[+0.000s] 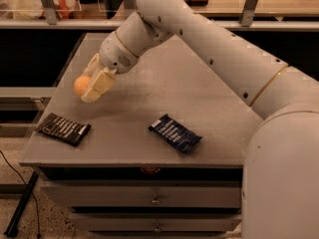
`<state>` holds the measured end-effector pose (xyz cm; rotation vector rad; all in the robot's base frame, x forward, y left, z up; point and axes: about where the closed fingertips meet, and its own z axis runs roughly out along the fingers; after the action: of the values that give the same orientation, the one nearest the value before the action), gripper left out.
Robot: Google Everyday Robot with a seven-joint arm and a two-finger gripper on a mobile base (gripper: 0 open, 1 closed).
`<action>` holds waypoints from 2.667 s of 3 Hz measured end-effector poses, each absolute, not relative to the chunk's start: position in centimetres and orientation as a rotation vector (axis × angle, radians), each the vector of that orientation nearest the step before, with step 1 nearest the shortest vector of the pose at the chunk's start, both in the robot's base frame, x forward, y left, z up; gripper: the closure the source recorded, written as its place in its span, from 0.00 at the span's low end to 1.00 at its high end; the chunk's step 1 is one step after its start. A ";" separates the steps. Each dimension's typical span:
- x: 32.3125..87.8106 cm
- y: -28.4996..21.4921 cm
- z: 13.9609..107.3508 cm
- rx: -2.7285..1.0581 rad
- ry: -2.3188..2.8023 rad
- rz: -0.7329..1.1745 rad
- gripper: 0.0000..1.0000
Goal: Move orange near rxbar chocolate
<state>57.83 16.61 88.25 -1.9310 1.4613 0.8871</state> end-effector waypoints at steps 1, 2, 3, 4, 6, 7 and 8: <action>56.8 16.9 87.0 -1.992 1.435 0.904 1.00; 56.2 17.3 86.2 -2.053 1.398 0.934 1.00; 55.7 17.8 85.6 -2.112 1.357 0.969 1.00; 55.4 18.0 85.2 -2.158 1.337 0.974 1.00; 55.0 18.2 84.8 -2.217 1.320 0.977 0.58; 54.9 18.3 84.7 -2.235 1.313 0.982 0.35; 54.8 18.4 84.6 -2.247 1.308 0.989 0.12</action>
Offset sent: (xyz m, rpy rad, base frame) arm -0.0223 0.0070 -0.0286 -0.0538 0.0254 0.1825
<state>54.83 18.36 84.63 -2.2470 1.3084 0.9887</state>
